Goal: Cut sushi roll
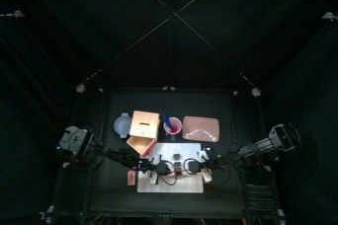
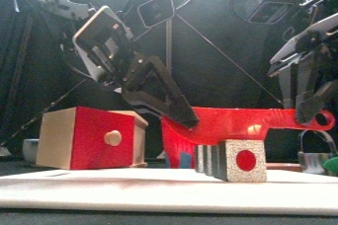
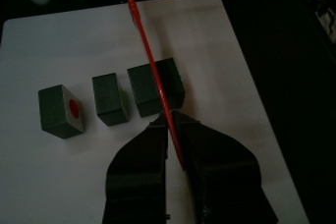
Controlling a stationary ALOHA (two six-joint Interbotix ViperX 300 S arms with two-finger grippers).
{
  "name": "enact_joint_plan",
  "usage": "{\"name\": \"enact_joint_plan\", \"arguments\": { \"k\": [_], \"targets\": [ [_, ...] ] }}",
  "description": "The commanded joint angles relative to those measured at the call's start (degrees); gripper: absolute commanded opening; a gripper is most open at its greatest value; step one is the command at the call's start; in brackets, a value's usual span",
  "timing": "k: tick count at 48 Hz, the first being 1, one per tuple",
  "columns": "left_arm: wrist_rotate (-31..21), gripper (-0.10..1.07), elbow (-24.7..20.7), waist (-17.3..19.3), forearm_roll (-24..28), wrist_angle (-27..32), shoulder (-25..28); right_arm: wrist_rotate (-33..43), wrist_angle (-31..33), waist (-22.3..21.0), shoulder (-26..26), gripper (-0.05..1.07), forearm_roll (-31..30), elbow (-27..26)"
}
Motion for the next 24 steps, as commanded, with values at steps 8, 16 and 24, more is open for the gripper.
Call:
{"name": "enact_joint_plan", "arguments": {
  "k": [8, 16, 24],
  "targets": [
    [0.0, 0.49, 0.4, -1.3, 0.1, 1.3, 1.3, -0.1, 0.4, 0.6, 2.1, 0.41, 4.0, 0.3],
    [-0.1, 0.49, -0.4, -2.9, -1.4, 2.5, 3.0, -0.1, 0.2, 2.2, 4.3, 0.41, 6.4, -0.1],
    [-0.1, 0.49, 0.0, -3.3, -2.9, 2.6, 3.4, -0.1, -0.1, 2.4, 6.2, 0.41, 6.8, -0.6]
  ]
}}
